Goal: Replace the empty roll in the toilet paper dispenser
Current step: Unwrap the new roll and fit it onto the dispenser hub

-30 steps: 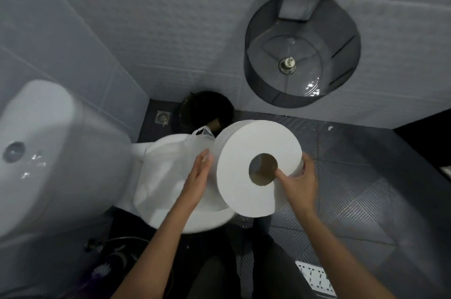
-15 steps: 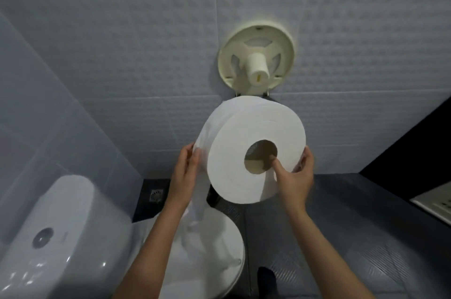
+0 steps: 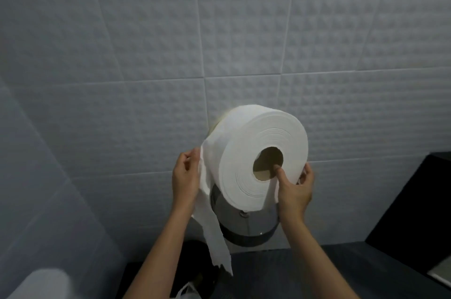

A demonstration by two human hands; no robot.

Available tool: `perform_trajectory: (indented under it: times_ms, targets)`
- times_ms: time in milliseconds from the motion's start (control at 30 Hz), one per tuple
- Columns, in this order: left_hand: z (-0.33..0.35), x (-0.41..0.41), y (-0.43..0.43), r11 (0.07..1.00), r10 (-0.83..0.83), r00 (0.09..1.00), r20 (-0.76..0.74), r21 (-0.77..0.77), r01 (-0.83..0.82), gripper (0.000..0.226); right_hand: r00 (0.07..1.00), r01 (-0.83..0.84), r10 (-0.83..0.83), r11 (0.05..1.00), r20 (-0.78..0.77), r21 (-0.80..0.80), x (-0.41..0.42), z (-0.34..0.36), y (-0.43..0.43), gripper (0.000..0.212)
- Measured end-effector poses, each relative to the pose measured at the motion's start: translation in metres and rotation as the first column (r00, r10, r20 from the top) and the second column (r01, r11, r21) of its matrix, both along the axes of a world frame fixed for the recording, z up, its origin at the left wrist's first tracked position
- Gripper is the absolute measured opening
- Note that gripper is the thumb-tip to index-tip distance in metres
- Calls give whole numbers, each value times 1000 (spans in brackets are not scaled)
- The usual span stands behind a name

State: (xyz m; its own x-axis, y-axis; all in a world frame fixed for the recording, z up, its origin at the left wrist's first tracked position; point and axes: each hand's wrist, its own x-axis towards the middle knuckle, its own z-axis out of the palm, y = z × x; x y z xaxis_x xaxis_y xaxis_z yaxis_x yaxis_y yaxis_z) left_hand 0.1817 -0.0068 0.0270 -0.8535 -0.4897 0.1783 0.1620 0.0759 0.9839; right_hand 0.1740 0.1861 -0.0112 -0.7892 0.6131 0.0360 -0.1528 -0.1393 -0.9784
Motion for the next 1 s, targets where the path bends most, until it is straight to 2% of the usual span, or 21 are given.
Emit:
perform_trajectory:
  times_ms: [100, 167, 267, 400, 467, 533, 600, 667, 700, 767, 833, 867, 1000]
  targets:
    - [14, -17, 6, 985, -62, 998, -3, 161, 61, 30, 999, 20, -21, 999, -29, -29, -26, 16, 2, 70]
    - [21, -24, 12, 973, -103, 994, -22, 203, 106, 34, 998, 18, -21, 998, -55, -59, -40, 27, 2, 69]
    - [26, -36, 19, 992, -98, 995, -12, 74, 99, 35, 998, -7, 1, 995, -61, -100, -57, 34, 3, 68]
    - [39, -45, 15, 998, -54, 998, -12, 21, 54, 26, 999, -30, 26, 994, -44, -103, -71, 32, 5, 69]
    - [50, -49, 5, 999, -15, 997, 71, -49, 18, 29, 999, -33, 30, 995, -35, -97, -77, 30, 8, 69]
    - [60, -49, -6, 996, -92, 968, 235, 22, 90, 45, 999, -32, 30, 995, -20, -92, -82, 26, 12, 69]
    - [67, -45, -11, 919, -373, 861, 344, 266, 292, 46, 999, -37, 36, 994, -5, -106, -86, 21, 16, 70]
    - [67, -42, -11, 778, -561, 792, 243, 481, 403, 41, 998, -57, 59, 989, 5, -133, -89, 18, 19, 69]
    - [66, -43, -8, 724, -601, 782, 166, 527, 445, 43, 997, -70, 71, 986, 3, -151, -91, 16, 20, 68]
    - [65, -42, 0, 667, -638, 766, 71, 547, 505, 48, 996, -91, 91, 979, -9, -184, -95, 14, 21, 68]
    - [67, -37, 11, 641, -669, 741, 52, 545, 540, 35, 994, -110, 109, 972, -13, -206, -99, 11, 22, 67]
    - [68, -35, 17, 607, -697, 717, 30, 557, 567, 37, 993, -120, 120, 970, -16, -213, -100, 10, 22, 66]
    - [68, -37, 32, 495, -760, 644, -88, 565, 660, 89, 989, -150, 149, 965, -20, -215, -104, 9, 23, 67]
